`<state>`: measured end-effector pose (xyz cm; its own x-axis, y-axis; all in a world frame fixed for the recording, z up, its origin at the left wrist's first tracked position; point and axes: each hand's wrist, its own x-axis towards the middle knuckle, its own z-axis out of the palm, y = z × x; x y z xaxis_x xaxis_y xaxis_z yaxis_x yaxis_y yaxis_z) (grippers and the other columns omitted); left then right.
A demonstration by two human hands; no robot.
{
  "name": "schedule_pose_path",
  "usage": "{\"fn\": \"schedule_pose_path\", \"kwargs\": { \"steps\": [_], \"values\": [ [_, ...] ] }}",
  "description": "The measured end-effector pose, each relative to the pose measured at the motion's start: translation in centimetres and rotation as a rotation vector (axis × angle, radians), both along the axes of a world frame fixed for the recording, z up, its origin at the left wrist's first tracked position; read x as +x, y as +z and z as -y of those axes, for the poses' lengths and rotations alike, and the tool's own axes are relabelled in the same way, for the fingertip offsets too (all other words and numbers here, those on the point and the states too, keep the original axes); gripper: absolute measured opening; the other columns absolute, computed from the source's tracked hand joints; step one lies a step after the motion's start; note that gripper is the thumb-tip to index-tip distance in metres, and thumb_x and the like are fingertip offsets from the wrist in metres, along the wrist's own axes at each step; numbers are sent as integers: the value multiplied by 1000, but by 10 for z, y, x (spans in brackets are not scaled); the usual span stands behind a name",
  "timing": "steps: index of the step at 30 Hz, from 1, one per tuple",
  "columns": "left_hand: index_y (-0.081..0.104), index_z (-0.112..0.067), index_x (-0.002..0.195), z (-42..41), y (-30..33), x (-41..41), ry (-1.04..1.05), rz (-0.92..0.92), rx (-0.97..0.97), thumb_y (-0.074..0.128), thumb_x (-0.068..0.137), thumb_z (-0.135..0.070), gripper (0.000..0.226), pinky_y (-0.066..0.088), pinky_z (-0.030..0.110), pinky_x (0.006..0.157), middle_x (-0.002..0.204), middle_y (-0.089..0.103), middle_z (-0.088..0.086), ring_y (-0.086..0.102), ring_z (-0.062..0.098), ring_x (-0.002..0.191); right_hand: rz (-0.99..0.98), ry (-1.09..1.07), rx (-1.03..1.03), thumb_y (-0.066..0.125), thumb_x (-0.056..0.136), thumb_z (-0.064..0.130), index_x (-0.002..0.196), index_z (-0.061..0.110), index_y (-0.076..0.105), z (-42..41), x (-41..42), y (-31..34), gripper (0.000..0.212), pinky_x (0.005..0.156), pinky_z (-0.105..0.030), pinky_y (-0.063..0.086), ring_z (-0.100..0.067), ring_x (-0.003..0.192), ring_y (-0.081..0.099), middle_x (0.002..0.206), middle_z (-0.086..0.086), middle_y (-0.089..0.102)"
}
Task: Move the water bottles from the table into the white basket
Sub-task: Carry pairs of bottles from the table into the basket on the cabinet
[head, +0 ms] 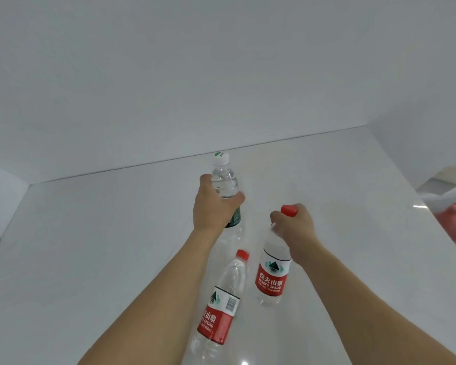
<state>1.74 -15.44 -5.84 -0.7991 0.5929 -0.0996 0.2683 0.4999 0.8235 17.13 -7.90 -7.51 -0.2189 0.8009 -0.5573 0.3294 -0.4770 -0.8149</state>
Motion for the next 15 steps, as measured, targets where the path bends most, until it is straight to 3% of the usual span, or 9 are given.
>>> {"fn": "schedule_pose_path", "kwargs": {
  "steps": [3,10,15],
  "values": [
    [40,-33,112,22,52,17,54,23,153,81,72,-34,57,42,17,63,99,57,-17,57,-4,86,-69,23,224,65,72,23,83,23,48,7,7,61,21,57,-29,44,-17,64,54,77,-1,56],
    [41,-38,117,101,171,64,75,4,319,82,71,-26,62,44,16,65,99,58,-20,60,-3,87,-262,112,504,69,70,24,81,24,56,45,32,200,18,70,-37,53,-19,72,61,76,2,61],
    [45,-37,113,174,225,85,81,-3,354,81,67,-30,58,44,18,63,100,61,-21,61,-2,89,-350,224,642,71,72,24,77,24,68,106,35,255,6,61,-23,44,0,67,61,72,15,67]
  ]
}}
